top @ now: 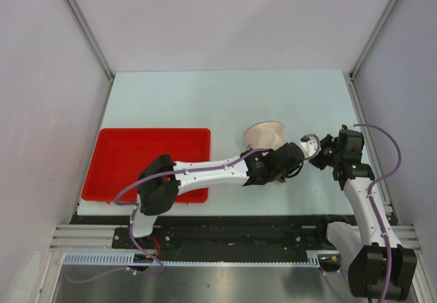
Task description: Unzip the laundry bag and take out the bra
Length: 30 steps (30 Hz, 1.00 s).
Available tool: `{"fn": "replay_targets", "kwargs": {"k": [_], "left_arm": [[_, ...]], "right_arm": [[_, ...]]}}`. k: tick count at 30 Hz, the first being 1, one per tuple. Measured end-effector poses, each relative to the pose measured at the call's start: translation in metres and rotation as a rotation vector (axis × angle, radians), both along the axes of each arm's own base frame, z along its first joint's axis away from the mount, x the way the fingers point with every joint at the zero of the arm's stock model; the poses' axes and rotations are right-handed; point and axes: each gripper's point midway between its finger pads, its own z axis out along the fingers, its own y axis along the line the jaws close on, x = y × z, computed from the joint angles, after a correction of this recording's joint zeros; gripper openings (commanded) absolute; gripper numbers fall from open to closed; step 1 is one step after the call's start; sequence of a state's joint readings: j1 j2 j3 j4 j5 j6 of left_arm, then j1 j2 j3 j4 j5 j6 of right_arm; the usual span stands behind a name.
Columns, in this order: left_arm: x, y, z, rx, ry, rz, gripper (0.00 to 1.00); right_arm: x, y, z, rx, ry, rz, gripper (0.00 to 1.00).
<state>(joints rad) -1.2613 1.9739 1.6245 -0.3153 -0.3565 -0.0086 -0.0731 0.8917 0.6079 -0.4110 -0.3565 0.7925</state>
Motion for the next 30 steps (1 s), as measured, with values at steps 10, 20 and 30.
{"fn": "replay_targets", "kwargs": {"k": [10, 20, 30], "left_arm": [[0.005, 0.021, 0.017, -0.091, 0.048, 0.034, 0.00], [-0.002, 0.040, 0.023, -0.167, 0.119, 0.044, 0.00], [0.020, 0.020, 0.070, -0.235, 0.113, 0.066, 0.58]], "right_arm": [[0.006, -0.011, -0.003, 0.027, 0.011, -0.026, 0.00], [0.004, 0.007, -0.008, 0.129, 0.053, 0.071, 0.21], [0.007, -0.020, 0.015, -0.035, -0.049, -0.017, 0.74]]}}
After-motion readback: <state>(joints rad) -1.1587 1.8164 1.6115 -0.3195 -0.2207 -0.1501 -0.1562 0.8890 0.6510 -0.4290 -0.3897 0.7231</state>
